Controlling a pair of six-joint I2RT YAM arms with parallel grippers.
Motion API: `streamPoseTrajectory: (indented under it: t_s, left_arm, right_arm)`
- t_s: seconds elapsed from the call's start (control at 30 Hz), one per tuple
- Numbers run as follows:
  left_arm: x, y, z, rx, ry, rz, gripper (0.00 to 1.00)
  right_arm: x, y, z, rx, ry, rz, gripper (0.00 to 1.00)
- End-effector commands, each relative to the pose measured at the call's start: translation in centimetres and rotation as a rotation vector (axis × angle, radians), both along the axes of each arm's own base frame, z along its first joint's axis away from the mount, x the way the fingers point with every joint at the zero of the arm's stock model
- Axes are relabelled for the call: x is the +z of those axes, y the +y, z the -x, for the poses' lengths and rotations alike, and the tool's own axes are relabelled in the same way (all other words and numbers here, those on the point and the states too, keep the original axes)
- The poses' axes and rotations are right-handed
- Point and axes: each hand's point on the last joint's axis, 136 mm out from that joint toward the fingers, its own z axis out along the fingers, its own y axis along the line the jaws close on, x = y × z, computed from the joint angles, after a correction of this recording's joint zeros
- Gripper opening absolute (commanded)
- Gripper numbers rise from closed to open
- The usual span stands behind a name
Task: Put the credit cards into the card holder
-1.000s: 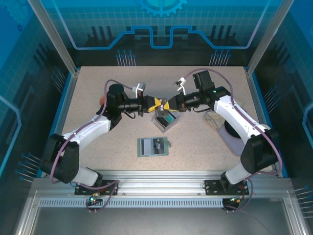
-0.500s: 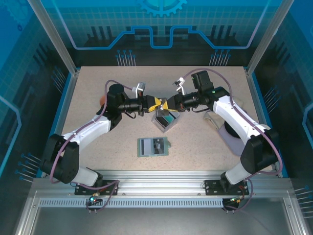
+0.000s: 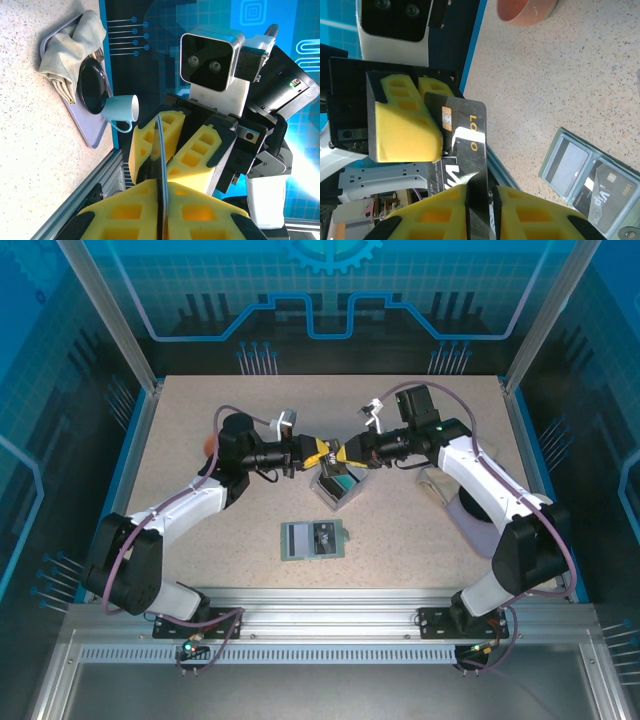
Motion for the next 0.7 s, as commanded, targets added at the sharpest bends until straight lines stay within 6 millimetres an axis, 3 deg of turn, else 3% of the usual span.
streamPoseTrajectory:
  t_s: [0.0, 0.2, 0.4, 0.67]
  left_arm:
    - [4.9, -0.2, 1.5, -0.056, -0.164, 0.085, 0.1]
    - [4.8, -0.1, 1.4, -0.052, -0.161, 0.084, 0.1]
    - [4.2, -0.1, 1.2, -0.043, -0.15, 0.066, 0.02]
    - [4.2, -0.2, 1.1, -0.041, -0.145, 0.071, 0.02]
  right_arm:
    - [-3.1, -1.6, -0.8, -0.086, 0.07, 0.094, 0.18]
    - [-2.4, -1.3, -0.8, -0.078, 0.067, 0.056, 0.11]
    - [-0.5, 0.3, -0.1, -0.014, 0.037, -0.017, 0.34]
    - [-0.4, 1.9, 0.2, 0.038, 0.038, -0.048, 0.36]
